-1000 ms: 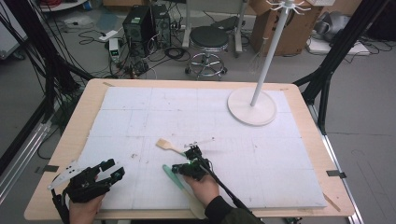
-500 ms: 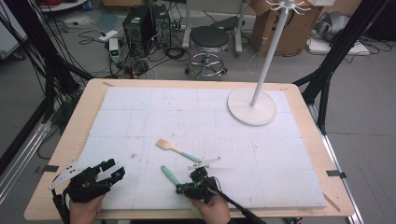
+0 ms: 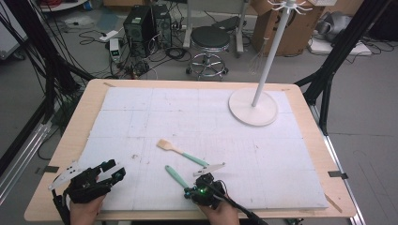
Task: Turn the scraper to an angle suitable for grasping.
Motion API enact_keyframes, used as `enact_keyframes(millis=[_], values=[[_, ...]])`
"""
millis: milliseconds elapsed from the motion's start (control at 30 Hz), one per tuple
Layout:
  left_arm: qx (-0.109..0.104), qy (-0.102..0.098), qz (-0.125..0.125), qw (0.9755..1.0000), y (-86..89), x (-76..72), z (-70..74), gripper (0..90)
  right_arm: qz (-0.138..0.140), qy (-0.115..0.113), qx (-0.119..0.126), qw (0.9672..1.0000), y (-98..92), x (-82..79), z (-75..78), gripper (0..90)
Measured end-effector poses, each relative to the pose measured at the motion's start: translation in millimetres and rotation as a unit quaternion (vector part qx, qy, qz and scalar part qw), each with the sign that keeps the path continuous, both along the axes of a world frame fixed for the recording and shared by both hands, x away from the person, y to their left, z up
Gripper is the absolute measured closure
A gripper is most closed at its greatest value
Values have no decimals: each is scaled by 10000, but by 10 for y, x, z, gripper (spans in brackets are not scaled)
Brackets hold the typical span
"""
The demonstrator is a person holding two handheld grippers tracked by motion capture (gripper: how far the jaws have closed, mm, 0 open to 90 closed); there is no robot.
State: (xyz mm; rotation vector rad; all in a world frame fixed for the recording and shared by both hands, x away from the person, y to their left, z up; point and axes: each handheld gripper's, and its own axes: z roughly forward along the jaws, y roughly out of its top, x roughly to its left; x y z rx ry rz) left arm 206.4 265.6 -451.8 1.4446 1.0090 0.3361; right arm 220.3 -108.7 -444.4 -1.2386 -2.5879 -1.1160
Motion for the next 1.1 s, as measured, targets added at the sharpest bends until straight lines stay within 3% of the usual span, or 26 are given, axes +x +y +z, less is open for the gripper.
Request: enact_keyframes(millis=[133, 333, 667, 933, 1100], values=[[-3, 3, -8, 10000, 1, 3, -1, 357, 23, -90, -133, 9999, -49, 16, 16, 900], [-9, 6, -2, 10000, 1, 1, -1, 357, -117, -126, -129, 9998, -170, 129, 14, 900], [2, 10, -2, 10000, 3, 1, 0, 357, 67, 81, -163, 9998, -283, 247, 33, 900], [-5, 15, 13, 10000, 6, 0, -1, 357, 95, 52, -411, 9991, -424, 188, 75, 900], [20, 11, -6, 10000, -9, 5, 1, 357, 27, 80, -336, 9994, -510, 108, 63, 900]])
